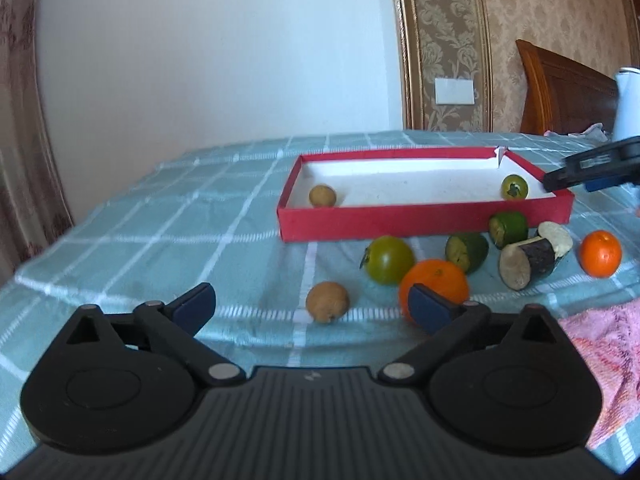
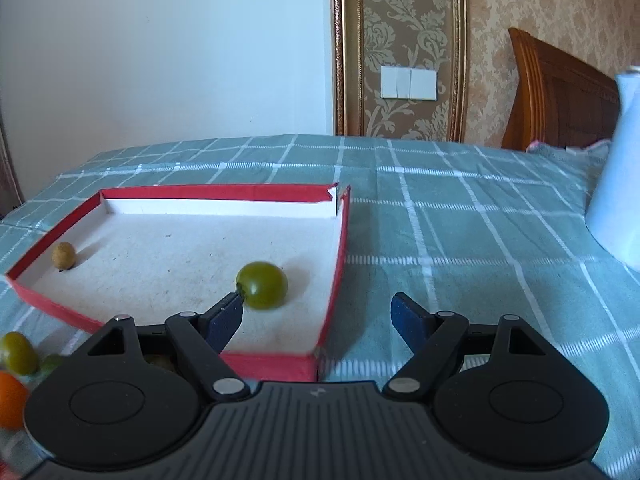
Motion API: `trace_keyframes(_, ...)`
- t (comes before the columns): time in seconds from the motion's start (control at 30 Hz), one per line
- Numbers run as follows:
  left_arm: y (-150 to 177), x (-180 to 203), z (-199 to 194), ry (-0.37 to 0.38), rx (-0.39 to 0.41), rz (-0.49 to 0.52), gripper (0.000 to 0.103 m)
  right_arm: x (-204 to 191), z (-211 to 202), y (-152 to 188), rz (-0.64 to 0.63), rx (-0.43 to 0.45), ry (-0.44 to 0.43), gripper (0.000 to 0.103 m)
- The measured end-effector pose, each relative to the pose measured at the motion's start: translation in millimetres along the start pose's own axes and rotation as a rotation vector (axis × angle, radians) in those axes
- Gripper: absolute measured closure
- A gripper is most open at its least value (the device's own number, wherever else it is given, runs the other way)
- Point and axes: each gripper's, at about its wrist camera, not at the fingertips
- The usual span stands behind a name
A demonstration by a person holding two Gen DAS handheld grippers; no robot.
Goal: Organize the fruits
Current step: 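Withdraw both grippers from the tray back toward the fruits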
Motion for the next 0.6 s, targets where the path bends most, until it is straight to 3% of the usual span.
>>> trace_keyframes(0.2,0.7,-13.3,1.9,0.062,-0.010,-0.087,0.000,11.4,-63.9,10.6,-0.046,0.052,-0.082,0.021)
trace_keyframes(0.4,3.6,-35.3,14.7,0.094,-0.102,-0.242,0.000,2.2,-89.8,30.8,-0.087,0.037,-0.158,0.021)
trace_keyframes(0.6,3.0,-32.2,11.9,0.088,-0.101,-0.224,0.000,-24.3,-89.0,43.0,-0.221,0.074,-0.128,0.021)
Point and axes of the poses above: each gripper's, at about its wrist camera, not at the fingertips, and z roughly the way its jaws point, x to its right, y to its underside, and after that the axes turned 15 degrees about x, right-handed
